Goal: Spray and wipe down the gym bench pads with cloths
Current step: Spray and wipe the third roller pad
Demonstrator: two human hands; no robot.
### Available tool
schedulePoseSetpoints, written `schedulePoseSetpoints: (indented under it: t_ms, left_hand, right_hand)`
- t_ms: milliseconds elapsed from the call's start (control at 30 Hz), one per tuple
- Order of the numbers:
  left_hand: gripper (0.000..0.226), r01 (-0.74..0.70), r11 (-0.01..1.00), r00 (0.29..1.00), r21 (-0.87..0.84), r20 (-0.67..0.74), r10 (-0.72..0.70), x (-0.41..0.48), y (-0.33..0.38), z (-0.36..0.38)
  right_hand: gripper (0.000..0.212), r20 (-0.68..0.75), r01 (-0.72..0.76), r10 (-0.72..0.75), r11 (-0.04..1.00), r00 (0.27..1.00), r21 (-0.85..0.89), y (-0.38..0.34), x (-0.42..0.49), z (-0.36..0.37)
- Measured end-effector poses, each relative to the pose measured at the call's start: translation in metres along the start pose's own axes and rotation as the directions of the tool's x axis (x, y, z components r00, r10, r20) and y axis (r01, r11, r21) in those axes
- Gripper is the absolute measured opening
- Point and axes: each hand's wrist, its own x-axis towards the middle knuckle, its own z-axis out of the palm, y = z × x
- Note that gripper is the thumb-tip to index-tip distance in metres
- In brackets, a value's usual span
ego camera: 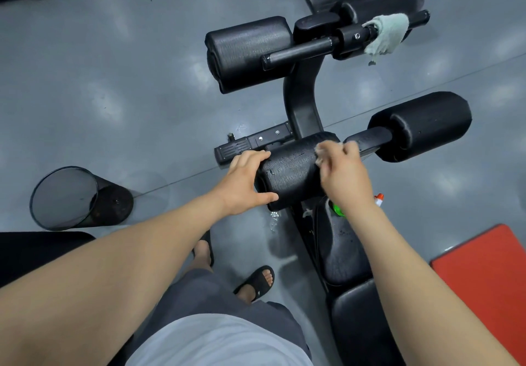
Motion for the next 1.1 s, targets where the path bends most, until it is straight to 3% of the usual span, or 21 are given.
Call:
schedulePoseSetpoints:
  t_ms: [100, 167, 267, 367, 433, 633, 733, 833, 933, 1000, 1100]
  left_hand:
    - [0.1, -0.003, 1.0, 1.0, 0.007, -0.004, 0.003, 0.0, 0.0, 0.0]
    - [0.1, -0.005, 1.0, 1.0, 0.009, -0.011, 0.005, 0.0, 0.0, 0.0]
    - [0.1, -0.008, 1.0, 1.0, 0.008, -0.024, 0.008, -0.001, 0.0, 0.002]
    - [0.1, -0.003, 1.0, 1.0, 0.013, -0.022, 0.004, -0.002, 0.001, 0.004]
    - [0.102, 0.025, 1.0, 1.0, -0.003, -0.001, -0.025, -0.002, 0.001, 0.004]
    - [0.102, 0.052, 0.997, 0.999, -0.062, 0.0, -0.052, -0.005, 0.0, 0.008]
    - [0.103, 0.05, 0.997, 0.999, -0.06, -0.019, -0.051, -0.006, 0.0, 0.008]
    - [0.105, 0.038, 0.998, 0.999, -0.059, -0.027, -0.04, -0.006, 0.0, 0.009]
    - [0.105, 0.043, 0.997, 0.999, -0.07, -0.025, -0.045, -0.008, 0.001, 0.01]
    - [0.105, 0.044, 0.997, 0.999, -0.059, -0.025, -0.045, -0.008, 0.002, 0.01]
    - [0.105, 0.052, 0.998, 0.998, -0.047, -0.027, -0.053, -0.008, 0.003, 0.009]
  right_hand:
    - [0.025, -0.078, -0.132, 0.133, 0.991, 0.988, 0.02, 0.003, 0.01, 0.003]
    - [0.024, -0.086, -0.129, 0.128, 0.992, 0.988, 0.0, -0.011, 0.005, 0.008]
    - [0.022, -0.017, 0.032, -0.032, 0.999, 0.999, 0.028, -0.033, -0.014, 0.016]
    - [0.03, 0.116, 0.224, -0.234, 0.97, 0.965, 0.096, -0.043, -0.034, 0.017]
    - [0.035, 0.126, 0.272, -0.278, 0.96, 0.952, 0.069, -0.037, -0.034, 0.012]
    - [0.024, -0.012, -0.042, 0.042, 0.999, 0.999, 0.017, -0.021, -0.014, 0.007]
    - [0.028, 0.067, 0.119, -0.121, 0.992, 0.99, 0.041, -0.039, -0.028, 0.013]
    - [0.027, 0.213, 0.285, -0.313, 0.947, 0.926, 0.151, -0.051, -0.044, 0.017]
    - [0.029, 0.259, 0.349, -0.382, 0.923, 0.887, 0.165, -0.051, -0.044, 0.015]
    - [0.032, 0.185, 0.314, -0.332, 0.942, 0.925, 0.12, -0.045, -0.035, 0.011]
    - [0.031, 0.052, 0.121, -0.125, 0.991, 0.991, 0.063, -0.035, -0.019, 0.009]
